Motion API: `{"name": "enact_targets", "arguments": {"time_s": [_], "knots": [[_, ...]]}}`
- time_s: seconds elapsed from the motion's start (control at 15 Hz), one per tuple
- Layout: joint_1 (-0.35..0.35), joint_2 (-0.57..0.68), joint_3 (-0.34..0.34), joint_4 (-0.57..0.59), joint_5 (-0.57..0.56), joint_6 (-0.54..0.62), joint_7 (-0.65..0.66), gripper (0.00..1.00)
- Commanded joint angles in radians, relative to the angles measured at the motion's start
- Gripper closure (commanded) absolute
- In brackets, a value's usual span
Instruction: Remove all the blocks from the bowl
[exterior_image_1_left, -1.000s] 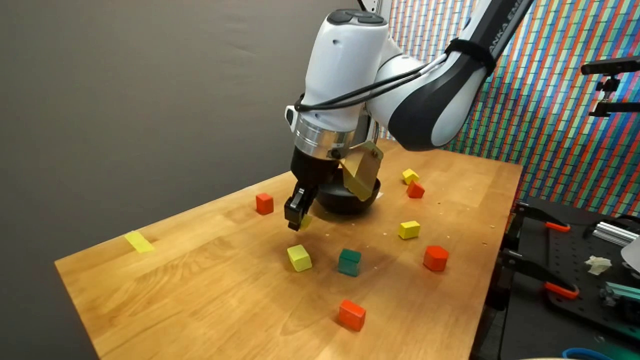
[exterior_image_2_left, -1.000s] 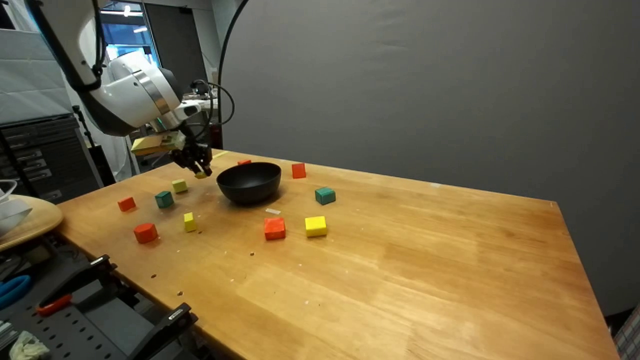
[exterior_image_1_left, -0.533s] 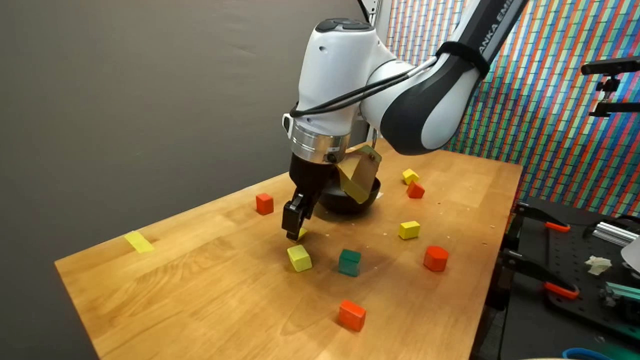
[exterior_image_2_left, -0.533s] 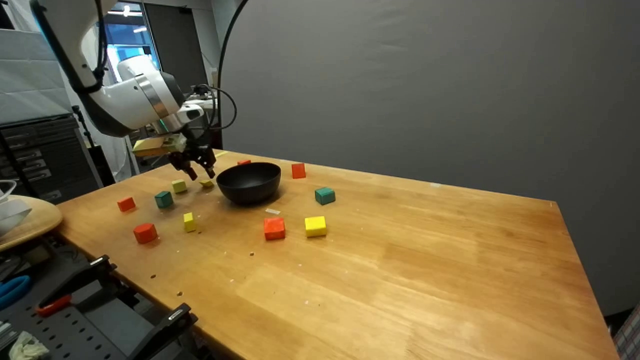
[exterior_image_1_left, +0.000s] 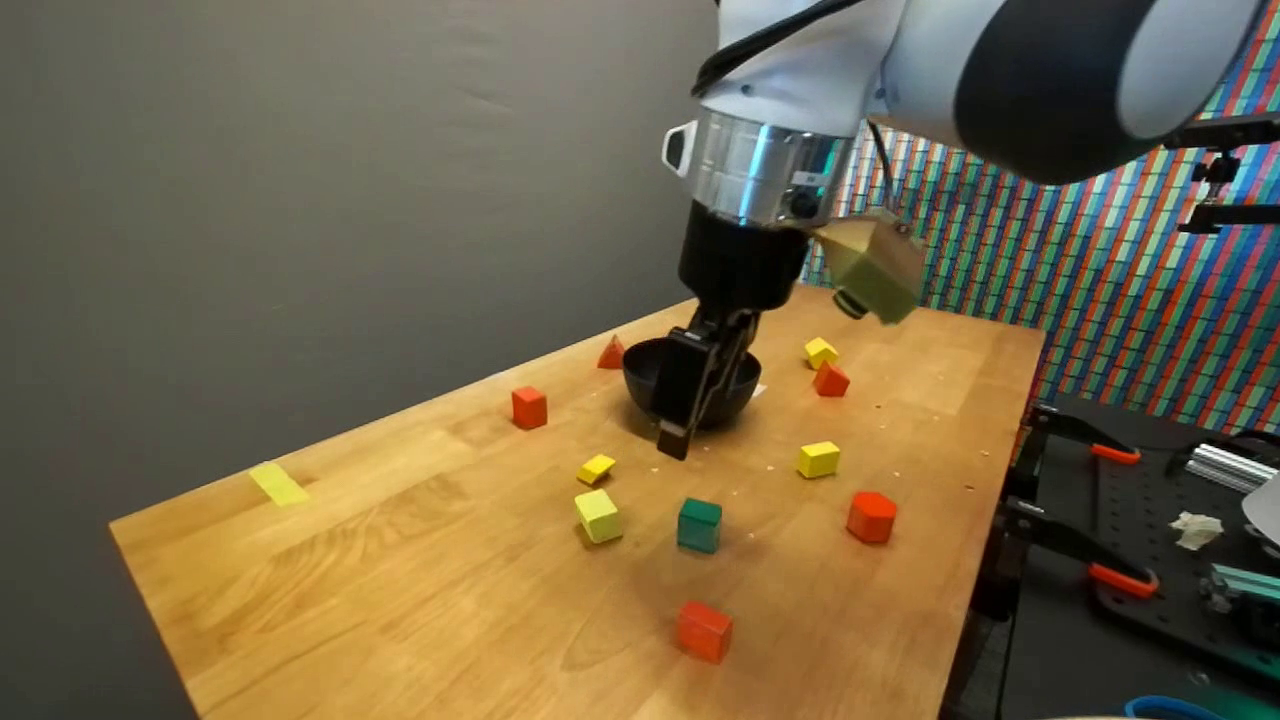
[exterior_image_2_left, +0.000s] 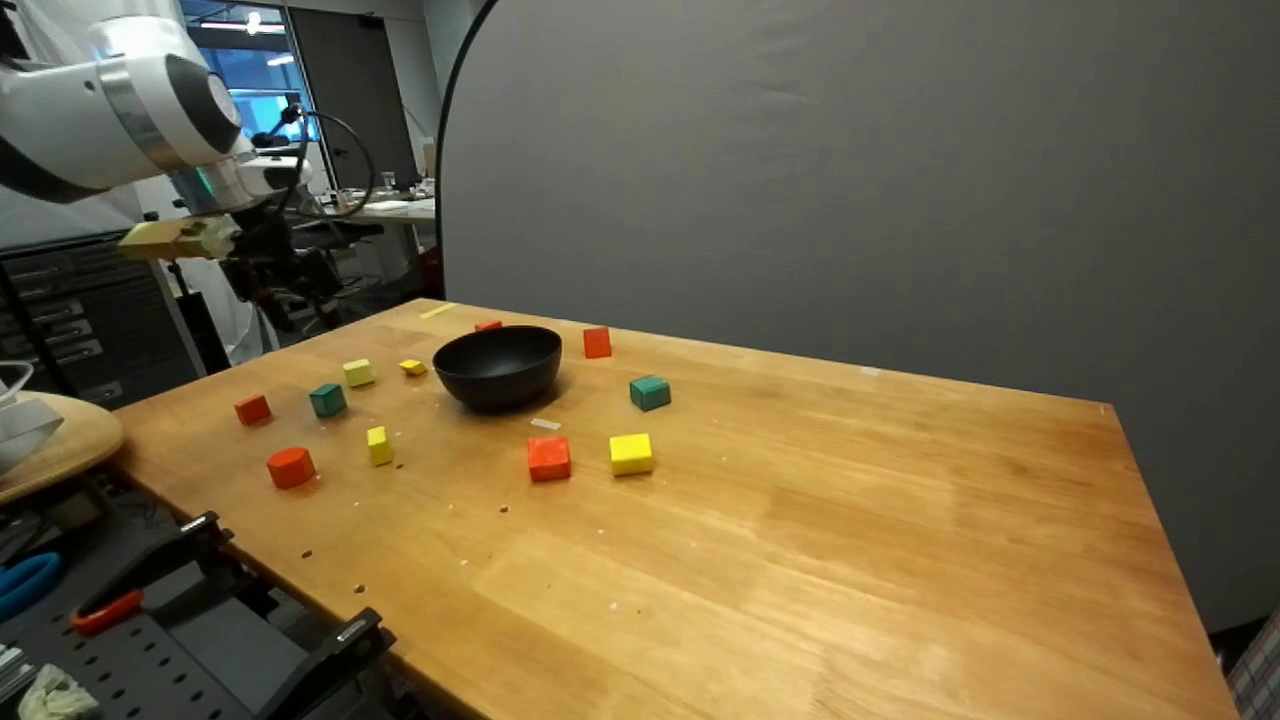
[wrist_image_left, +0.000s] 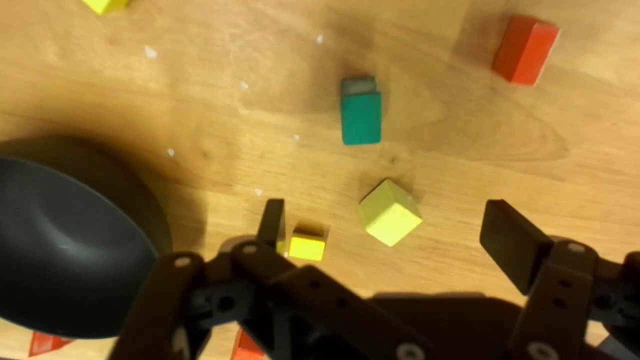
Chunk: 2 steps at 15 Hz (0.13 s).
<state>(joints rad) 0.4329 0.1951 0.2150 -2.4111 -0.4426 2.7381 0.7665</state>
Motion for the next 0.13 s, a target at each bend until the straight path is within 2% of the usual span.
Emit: {"name": "enact_targets", "arguments": {"time_s": [0.0,0.07], "knots": [[0.0,-0.048,0.014,-0.051,0.02,0.002,0.011,0.0],[0.0,-0.093,0.026,-0.099,0.035,0.005,0.019,0.0]]}}
